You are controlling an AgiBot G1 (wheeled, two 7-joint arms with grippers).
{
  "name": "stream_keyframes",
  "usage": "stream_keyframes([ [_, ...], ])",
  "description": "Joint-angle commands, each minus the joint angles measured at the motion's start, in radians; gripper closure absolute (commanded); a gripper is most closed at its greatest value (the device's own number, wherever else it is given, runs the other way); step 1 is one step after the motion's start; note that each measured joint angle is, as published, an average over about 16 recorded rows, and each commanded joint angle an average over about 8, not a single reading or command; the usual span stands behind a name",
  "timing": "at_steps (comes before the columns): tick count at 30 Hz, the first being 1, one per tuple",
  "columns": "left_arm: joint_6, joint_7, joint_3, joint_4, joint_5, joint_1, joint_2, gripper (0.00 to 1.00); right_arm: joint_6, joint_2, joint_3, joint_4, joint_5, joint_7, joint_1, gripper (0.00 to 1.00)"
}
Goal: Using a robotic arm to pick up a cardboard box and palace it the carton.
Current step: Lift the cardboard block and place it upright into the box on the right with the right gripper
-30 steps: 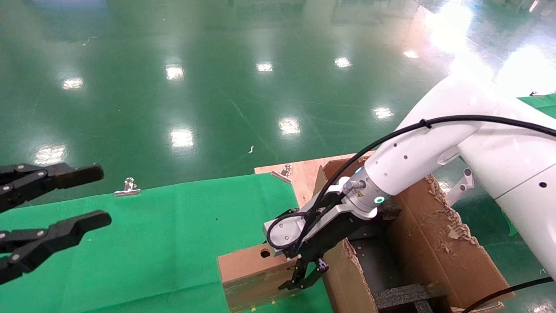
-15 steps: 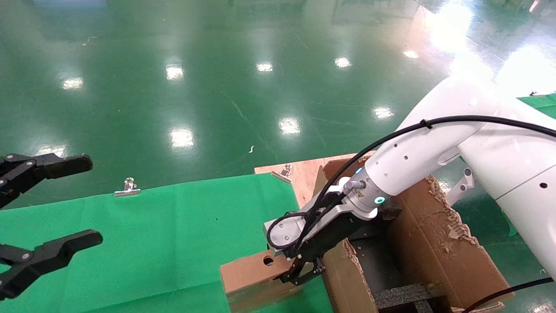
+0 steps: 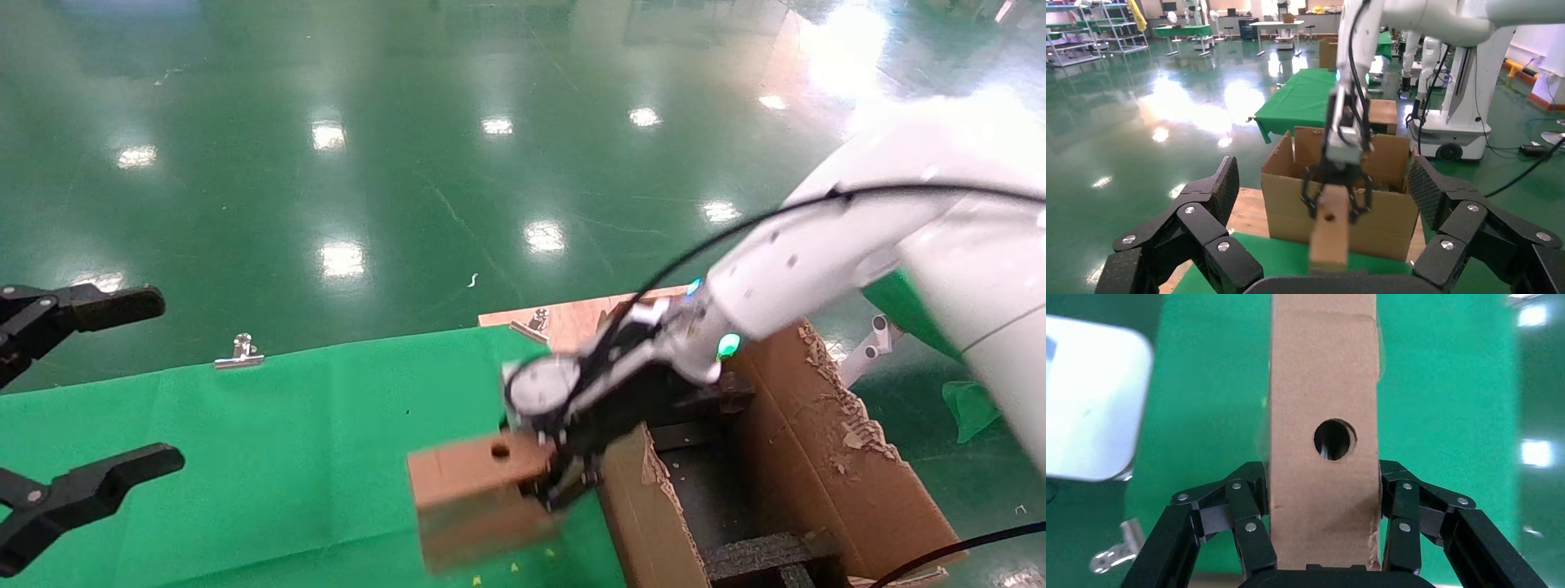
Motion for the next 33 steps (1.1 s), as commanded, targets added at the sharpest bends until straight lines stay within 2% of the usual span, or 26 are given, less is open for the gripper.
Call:
stream_keyframes([
  [1,0.0,0.0,0.0,0.0,0.0,0.0,0.0,0.0,-0.002,0.007,0.009,-0.017,0.02,0.01,0.023,1.0],
  [7,0.0,0.0,0.0,0.0,0.0,0.0,0.0,0.0,-0.017,0.049,-0.01,-0.073,0.081,0.026,0.162,1.0],
  [16,0.0,0.0,0.0,0.0,0.0,0.0,0.0,0.0,-0.021,0.148,-0.11,-0.1,0.187,0.056,0.341,1.0],
  [23,0.0,0.0,0.0,0.0,0.0,0.0,0.0,0.0,-0.017,0.249,-0.199,-0.085,0.222,0.092,0.42,1.0],
  [33,0.0,0.0,0.0,0.0,0.0,0.0,0.0,0.0,-0.01,0.462,-0.31,-0.019,0.184,0.146,0.502,1.0],
])
